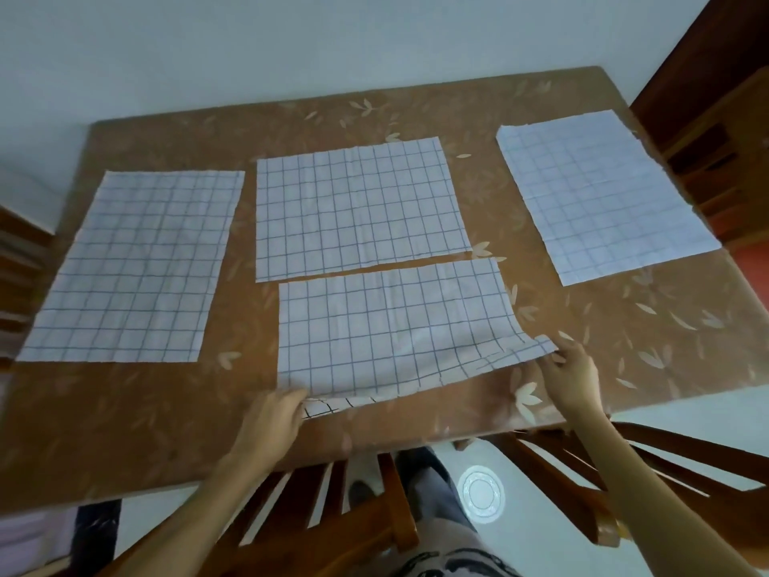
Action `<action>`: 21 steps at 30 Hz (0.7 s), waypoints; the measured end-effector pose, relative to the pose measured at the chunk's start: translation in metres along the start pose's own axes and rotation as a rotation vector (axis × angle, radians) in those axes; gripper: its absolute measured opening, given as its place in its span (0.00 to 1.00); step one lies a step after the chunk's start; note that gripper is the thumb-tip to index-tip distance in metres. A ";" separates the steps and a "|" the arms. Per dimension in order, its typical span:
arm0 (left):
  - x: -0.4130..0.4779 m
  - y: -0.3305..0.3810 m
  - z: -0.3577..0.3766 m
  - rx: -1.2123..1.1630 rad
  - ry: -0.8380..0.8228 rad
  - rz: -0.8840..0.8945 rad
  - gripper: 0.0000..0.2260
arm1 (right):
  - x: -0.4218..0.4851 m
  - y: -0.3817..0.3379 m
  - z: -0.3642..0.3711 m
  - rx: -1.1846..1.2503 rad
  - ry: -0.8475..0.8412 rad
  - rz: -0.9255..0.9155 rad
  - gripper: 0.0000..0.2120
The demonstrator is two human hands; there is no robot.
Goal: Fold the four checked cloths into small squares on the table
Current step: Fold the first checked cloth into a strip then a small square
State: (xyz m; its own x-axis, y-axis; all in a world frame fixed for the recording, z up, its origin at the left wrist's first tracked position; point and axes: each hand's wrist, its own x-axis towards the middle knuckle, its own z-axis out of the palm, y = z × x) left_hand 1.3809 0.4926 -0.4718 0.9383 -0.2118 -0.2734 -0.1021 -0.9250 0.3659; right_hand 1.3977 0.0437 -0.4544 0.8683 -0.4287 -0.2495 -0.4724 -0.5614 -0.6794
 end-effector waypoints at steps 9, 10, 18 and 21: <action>0.074 -0.008 -0.037 -0.434 0.186 -0.357 0.02 | 0.083 -0.028 0.012 0.050 -0.049 0.025 0.12; 0.085 -0.008 -0.039 -0.444 0.211 -0.405 0.05 | 0.094 -0.030 0.015 0.040 -0.069 0.010 0.13; 0.157 -0.004 -0.038 -0.348 0.277 -0.603 0.20 | 0.157 -0.030 0.042 -0.047 -0.127 0.024 0.14; 0.172 -0.001 -0.032 -0.332 0.273 -0.626 0.23 | 0.169 -0.032 0.049 -0.079 -0.126 0.040 0.14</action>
State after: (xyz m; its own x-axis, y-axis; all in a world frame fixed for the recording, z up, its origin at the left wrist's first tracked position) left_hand 1.5528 0.4675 -0.4908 0.8410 0.4474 -0.3042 0.5410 -0.6938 0.4753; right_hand 1.5665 0.0237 -0.5087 0.8581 -0.3626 -0.3637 -0.5135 -0.6018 -0.6117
